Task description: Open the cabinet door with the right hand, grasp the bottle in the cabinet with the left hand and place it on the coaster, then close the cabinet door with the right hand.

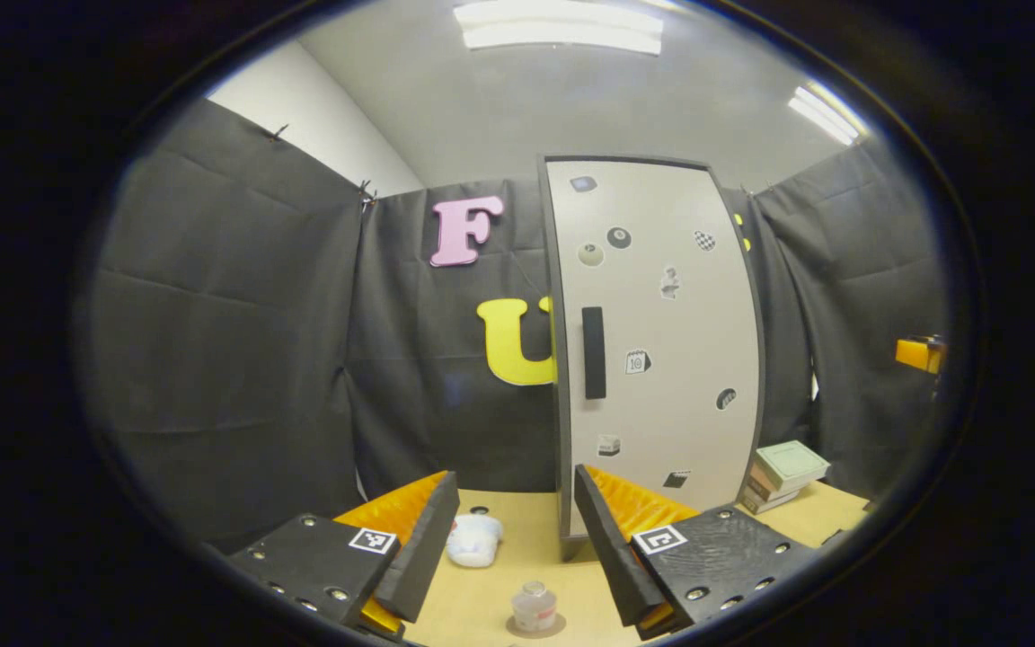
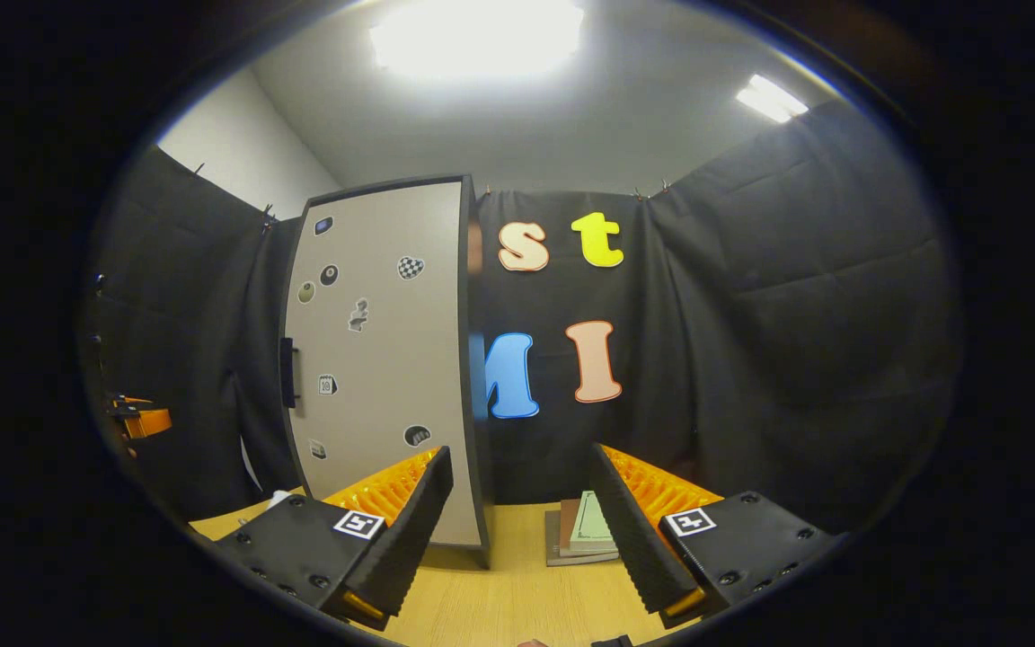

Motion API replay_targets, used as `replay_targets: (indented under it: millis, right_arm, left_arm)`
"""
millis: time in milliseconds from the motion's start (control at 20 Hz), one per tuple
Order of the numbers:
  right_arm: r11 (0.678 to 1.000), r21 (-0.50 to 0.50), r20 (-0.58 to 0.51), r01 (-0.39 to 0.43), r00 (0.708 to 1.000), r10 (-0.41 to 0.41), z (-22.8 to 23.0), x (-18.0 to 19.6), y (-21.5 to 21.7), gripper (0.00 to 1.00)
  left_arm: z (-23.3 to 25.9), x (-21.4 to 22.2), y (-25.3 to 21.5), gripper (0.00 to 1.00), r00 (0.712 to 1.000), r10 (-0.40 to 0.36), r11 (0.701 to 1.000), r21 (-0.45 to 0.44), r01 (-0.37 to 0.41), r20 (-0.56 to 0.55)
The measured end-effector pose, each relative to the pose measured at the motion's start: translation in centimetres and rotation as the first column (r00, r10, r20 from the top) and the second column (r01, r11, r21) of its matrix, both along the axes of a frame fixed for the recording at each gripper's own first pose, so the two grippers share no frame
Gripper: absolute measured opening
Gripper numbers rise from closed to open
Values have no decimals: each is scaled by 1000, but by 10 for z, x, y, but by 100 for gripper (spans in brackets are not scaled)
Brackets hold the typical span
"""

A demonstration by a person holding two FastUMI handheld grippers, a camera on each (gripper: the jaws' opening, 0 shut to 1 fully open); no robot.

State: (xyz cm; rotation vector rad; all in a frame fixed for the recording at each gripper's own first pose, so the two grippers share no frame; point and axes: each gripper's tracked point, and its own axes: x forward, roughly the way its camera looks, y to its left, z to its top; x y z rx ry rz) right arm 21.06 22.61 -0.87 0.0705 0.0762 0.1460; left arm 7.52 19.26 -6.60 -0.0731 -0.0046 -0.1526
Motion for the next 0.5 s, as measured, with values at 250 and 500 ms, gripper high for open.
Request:
replay_targets:
  millis: [250, 500]
  right_arm:
    - [1000, -15, 12, -4, 1000, 4, 5, -1, 3, 97]
    - [1000, -20, 12, -16, 1000, 16, 6, -1, 9, 92]
  left_arm:
    - [-2, -3, 9, 80, 1000, 4, 1000, -7, -4, 0]
    - [-3, -7, 22, 80, 1000, 20, 1000, -11, -20, 2]
